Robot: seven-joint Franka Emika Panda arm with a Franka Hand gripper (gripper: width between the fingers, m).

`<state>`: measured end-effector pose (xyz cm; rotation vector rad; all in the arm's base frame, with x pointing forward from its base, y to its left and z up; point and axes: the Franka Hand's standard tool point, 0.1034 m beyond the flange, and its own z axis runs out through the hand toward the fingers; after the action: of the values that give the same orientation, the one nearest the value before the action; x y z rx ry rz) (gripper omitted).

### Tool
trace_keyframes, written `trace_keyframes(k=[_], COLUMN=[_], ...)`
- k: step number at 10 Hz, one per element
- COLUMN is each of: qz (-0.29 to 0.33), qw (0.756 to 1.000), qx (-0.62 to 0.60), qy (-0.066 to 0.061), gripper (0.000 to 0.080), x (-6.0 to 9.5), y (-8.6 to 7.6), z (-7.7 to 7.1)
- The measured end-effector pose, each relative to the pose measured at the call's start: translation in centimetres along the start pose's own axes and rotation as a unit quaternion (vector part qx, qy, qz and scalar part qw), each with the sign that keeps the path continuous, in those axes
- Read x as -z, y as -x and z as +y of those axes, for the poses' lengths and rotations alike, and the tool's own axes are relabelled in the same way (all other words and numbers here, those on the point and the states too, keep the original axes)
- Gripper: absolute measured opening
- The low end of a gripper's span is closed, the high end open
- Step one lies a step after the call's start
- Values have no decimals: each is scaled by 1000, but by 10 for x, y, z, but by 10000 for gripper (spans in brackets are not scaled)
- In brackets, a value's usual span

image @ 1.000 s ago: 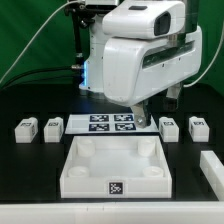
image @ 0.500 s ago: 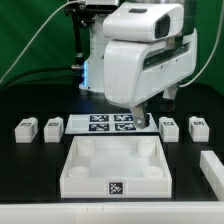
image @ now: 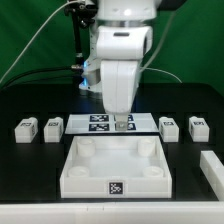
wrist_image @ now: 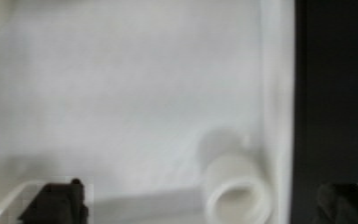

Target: Assemble one leg

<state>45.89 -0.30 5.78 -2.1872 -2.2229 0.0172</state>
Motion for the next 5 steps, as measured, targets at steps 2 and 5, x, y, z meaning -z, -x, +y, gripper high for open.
trace_keyframes(k=[2, 5], qz=[6, 10], qw=[1000, 1000], qx=[21, -6], qy=[-10, -27], gripper=[650, 650], x=[-24, -46], y=[7, 2], z=[-8, -19])
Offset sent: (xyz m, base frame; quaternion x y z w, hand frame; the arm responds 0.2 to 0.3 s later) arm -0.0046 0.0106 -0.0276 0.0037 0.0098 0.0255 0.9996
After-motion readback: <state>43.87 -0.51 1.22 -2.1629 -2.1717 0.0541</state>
